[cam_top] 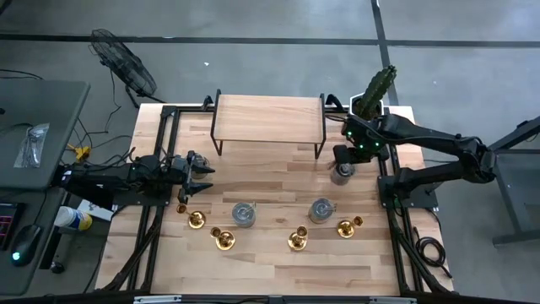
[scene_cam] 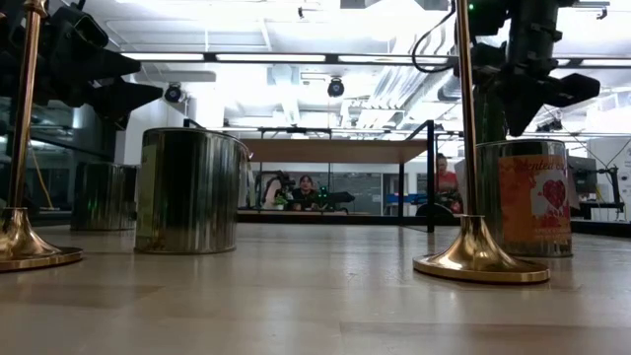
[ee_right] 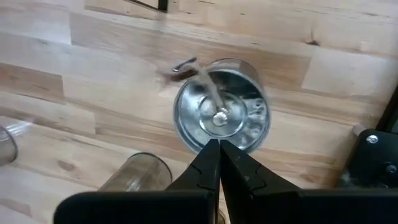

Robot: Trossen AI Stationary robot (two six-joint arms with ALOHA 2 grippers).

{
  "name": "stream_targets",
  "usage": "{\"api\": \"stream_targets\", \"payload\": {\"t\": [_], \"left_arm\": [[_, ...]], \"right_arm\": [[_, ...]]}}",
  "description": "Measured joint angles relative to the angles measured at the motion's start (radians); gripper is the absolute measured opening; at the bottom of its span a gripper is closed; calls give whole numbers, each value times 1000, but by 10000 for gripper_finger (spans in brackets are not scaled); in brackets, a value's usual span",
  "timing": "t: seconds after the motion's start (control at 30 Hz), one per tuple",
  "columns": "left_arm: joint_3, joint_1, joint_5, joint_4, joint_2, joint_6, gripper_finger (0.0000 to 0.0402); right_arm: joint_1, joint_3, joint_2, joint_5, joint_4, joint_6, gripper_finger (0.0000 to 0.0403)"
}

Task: Pick & Place candle stick holders
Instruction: Put the silver scented candle on the shelf

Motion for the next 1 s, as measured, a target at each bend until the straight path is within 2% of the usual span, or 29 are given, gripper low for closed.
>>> {"api": "stream_targets", "payload": {"t": [0.37,0.57,0.73,1.0], "left_arm": [[0,0,0,0,0,0,243],[0,0,0,0,0,0,243],[0,0,0,0,0,0,243],[0,0,0,0,0,0,243]], "right_arm": [[0,-2,8,-31,-22,60,3],[27,-2,7,14,-23,81,21],[82,-2,7,32,-24,94,86],[163,-7,7,106,-30,190,243]]}}
